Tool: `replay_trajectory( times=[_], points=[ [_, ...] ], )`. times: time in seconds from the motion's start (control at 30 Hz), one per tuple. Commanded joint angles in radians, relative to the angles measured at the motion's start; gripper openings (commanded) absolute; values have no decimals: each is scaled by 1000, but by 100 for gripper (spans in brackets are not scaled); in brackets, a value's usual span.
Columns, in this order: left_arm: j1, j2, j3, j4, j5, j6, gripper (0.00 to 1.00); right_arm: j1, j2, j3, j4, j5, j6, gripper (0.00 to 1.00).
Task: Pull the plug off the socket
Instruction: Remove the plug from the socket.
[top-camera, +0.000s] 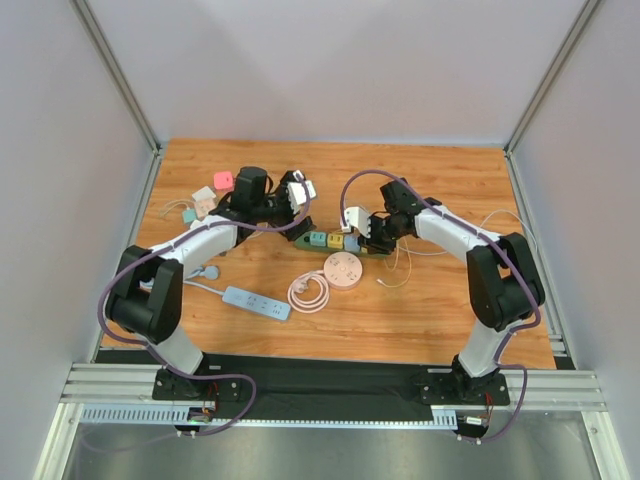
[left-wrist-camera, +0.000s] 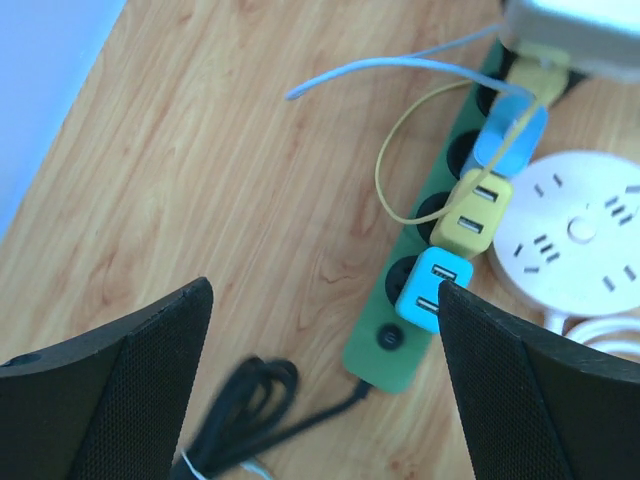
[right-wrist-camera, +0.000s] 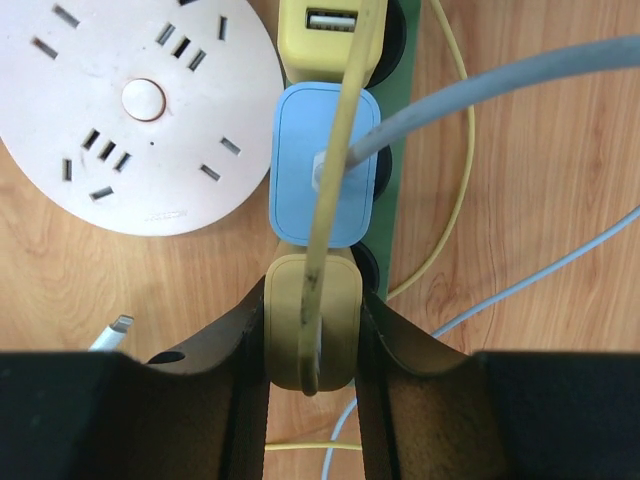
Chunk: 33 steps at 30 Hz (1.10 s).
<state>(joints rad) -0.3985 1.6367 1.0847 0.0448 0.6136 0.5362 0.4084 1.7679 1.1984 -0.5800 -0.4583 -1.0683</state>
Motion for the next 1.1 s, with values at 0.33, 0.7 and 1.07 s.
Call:
replay_trajectory(
  times=[0.33,0.7,1.07],
  points=[
    [-3,46,-66,-37,270,375,95,12,74,132,-90,-141,-225,0],
    [-68,176,133,-305,181,386,75,-3,87,159,-44,-164,-168,0],
    [-100,206,215,-450,91,400,67,-59,82,159,2,-243,-85,0]
  ],
)
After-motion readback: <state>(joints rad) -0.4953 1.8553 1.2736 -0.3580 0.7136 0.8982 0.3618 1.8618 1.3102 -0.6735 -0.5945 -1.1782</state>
